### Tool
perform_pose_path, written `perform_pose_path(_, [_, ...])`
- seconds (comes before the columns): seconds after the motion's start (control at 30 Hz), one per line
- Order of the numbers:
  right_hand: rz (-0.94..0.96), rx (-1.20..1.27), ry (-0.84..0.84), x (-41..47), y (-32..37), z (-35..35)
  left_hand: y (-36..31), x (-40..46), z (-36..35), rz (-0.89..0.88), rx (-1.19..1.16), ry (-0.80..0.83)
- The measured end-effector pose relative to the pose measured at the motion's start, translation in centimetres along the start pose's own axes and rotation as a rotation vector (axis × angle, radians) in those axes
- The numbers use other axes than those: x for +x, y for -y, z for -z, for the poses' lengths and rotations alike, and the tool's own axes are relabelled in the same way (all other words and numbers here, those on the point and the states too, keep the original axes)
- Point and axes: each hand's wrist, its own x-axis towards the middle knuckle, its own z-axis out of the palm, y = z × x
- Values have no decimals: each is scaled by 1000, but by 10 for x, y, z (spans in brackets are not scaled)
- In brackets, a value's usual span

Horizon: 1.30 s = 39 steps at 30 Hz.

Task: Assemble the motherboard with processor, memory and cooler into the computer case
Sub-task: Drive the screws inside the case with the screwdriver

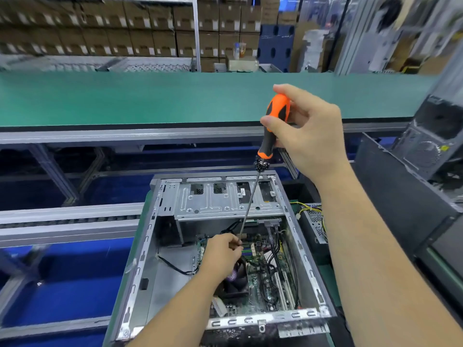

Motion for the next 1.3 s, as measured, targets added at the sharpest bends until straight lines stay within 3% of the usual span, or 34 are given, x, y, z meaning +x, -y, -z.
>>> perform_pose_path(1.3, [-2,-50,-31,-8,-2,4,9,4,-3,47,-123,-47])
